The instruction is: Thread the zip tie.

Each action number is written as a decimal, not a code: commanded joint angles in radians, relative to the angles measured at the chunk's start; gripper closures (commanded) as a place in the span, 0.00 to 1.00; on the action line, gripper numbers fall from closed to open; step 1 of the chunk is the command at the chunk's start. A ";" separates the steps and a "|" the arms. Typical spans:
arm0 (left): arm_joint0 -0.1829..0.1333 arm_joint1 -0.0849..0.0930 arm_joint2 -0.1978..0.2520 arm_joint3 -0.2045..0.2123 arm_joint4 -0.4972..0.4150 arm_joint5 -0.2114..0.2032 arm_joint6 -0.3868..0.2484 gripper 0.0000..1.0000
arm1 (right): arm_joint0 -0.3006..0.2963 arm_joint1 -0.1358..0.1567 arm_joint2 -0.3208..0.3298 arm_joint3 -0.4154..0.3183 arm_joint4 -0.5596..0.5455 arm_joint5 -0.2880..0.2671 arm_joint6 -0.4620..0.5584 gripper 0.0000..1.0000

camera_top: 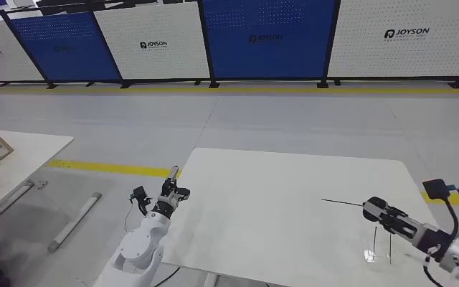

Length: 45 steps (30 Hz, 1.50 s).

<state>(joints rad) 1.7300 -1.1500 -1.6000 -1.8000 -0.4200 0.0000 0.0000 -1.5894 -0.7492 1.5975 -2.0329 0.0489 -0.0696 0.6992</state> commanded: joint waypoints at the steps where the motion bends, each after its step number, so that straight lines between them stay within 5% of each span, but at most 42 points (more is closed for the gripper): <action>1: 0.000 0.000 0.000 0.000 0.000 0.000 0.000 0.00 | 0.002 -0.003 -0.036 -0.017 -0.061 0.026 -0.028 1.00; 16: 0.000 0.000 0.000 0.000 0.000 0.000 0.000 0.00 | 0.008 -0.006 -0.061 -0.021 -0.085 0.032 -0.029 1.00; 23: 0.000 0.000 0.000 0.000 0.000 0.000 0.000 0.00 | 0.167 -0.024 -0.174 0.043 -0.122 -0.059 -0.033 1.00; 26: 0.000 0.000 0.000 0.000 0.000 0.000 0.000 0.00 | 0.236 -0.033 -0.234 0.078 -0.178 -0.143 -0.021 1.00; 29: 0.000 0.000 0.000 0.000 0.000 0.000 0.000 0.00 | 0.301 -0.044 -0.302 0.134 -0.227 -0.151 0.002 1.00; 45: -0.005 0.000 0.004 -0.006 0.003 0.005 -0.013 0.00 | 0.301 -0.044 -0.302 0.134 -0.227 -0.151 0.002 1.00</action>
<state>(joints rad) 1.7293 -1.1500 -1.5994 -1.8007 -0.4198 0.0004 -0.0012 -1.2881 -0.7929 1.2953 -1.8988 -0.1785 -0.2209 0.7009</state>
